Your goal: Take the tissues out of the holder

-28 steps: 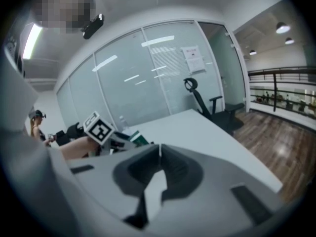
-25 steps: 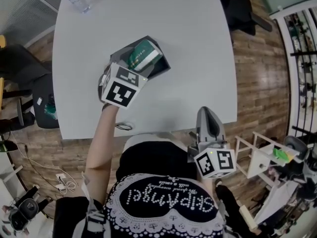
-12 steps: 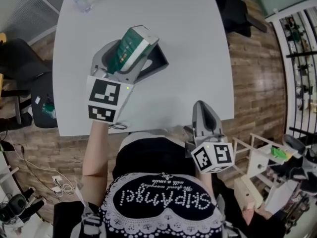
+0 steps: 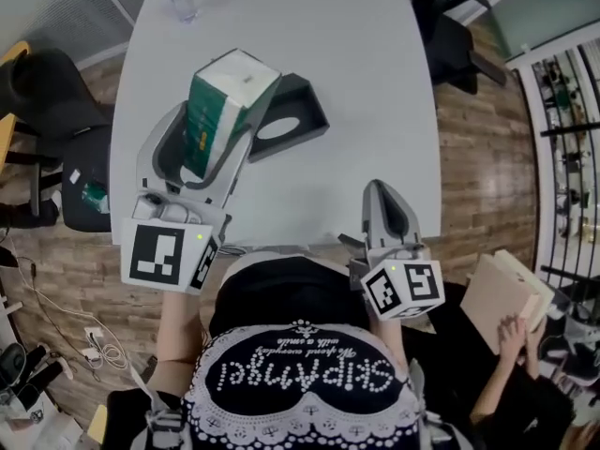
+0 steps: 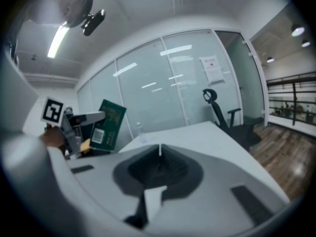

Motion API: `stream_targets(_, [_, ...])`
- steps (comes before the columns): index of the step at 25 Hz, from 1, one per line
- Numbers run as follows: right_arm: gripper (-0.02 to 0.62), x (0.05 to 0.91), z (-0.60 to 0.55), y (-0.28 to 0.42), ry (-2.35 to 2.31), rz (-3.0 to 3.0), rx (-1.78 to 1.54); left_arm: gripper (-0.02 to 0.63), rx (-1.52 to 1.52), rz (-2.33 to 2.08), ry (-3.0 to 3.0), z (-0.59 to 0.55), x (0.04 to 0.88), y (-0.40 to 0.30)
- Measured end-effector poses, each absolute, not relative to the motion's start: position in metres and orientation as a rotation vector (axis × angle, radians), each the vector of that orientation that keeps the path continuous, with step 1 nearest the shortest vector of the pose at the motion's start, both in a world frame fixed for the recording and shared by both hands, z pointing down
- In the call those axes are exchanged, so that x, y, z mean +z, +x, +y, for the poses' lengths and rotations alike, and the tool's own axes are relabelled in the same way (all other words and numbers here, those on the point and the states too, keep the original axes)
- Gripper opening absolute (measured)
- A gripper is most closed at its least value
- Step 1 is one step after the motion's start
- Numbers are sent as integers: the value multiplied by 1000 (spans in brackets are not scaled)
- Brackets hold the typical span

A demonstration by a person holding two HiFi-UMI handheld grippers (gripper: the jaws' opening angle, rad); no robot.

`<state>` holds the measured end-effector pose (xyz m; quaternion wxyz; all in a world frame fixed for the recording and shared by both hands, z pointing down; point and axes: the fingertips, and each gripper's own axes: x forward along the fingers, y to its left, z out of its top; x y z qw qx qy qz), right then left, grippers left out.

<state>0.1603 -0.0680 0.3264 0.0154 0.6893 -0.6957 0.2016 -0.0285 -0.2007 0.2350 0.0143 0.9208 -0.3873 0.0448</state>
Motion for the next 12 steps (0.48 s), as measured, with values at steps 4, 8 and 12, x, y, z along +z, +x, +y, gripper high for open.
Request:
stream_targets(4, [34,315,-74,157,2130,-2208,585,339,56,-1322,2839,-179,219,-58])
stream_targets(8, [34,307,-76,153,2121,-2242,553,339,6,-1403,2792,-159,215,-84])
stream_targets(12, [34,302,-77,151,2110,-2266,541,339,4,-1453,2759,-143,222,-101])
